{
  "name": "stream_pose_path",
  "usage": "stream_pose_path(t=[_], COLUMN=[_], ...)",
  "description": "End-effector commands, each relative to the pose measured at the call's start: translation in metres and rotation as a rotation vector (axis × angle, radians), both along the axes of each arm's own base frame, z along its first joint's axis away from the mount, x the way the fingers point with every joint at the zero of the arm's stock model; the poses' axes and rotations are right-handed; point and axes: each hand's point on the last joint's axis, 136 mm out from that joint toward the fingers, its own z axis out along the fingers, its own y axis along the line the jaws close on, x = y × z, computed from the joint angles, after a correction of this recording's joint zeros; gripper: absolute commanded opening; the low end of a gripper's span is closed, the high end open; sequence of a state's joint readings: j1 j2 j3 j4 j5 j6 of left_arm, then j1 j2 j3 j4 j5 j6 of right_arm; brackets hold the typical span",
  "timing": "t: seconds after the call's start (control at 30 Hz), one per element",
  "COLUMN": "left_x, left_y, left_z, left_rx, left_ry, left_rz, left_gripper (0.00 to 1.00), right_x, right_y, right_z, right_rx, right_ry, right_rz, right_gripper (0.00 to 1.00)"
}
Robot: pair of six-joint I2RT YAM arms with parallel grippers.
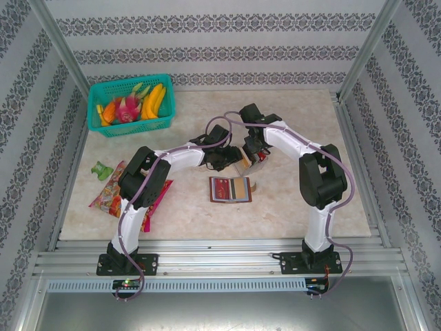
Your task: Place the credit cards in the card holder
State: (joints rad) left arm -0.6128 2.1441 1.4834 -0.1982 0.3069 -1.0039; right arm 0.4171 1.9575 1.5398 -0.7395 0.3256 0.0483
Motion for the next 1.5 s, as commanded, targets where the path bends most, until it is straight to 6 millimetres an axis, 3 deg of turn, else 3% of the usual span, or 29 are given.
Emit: stream_pose_path(t=[0.0,0.2,0.6,0.9,1.2,1.47], left_x=[-0.001,-0.002,-0.001,-0.001,-0.001,-0.006], left_y=[0.005,0.005,0.004,0.003,0.002,0.006], left_z=[-0.003,-0.003,-0.004,-0.001,0.019,0.066], left_rx=[-0.002,-0.006,-0.010,-0.014,-0.032,-0.071], left_ry=[0.013,0.013,0.015,0.011,-0.031,-0.147], left_rz=[0.012,0.012,0.008,0.006,-0.009,-0.036], left_gripper=[0.59,0.59,0.59,0.59,0.59,0.62], right_x=[0.001,0.000,-0.001,-0.011,-0.032,-0.059], right_y=[-0.011,-0.009,-0.003,0.012,0.030,0.039], right_z=[0.022,0.022,0.020,0.038,0.060,0.092], right_rx=[-0.041,-0.040,-0.015,0.058,0.238,0.495], right_ry=[-0.058,-0.057,-0.048,-0.052,-0.042,-0.089], right_rz=[-0.014,-0.008,0.005,0.024,0.002,-0.063], right_gripper=[0.44,0.41,0.19,0.07,0.06,0.04])
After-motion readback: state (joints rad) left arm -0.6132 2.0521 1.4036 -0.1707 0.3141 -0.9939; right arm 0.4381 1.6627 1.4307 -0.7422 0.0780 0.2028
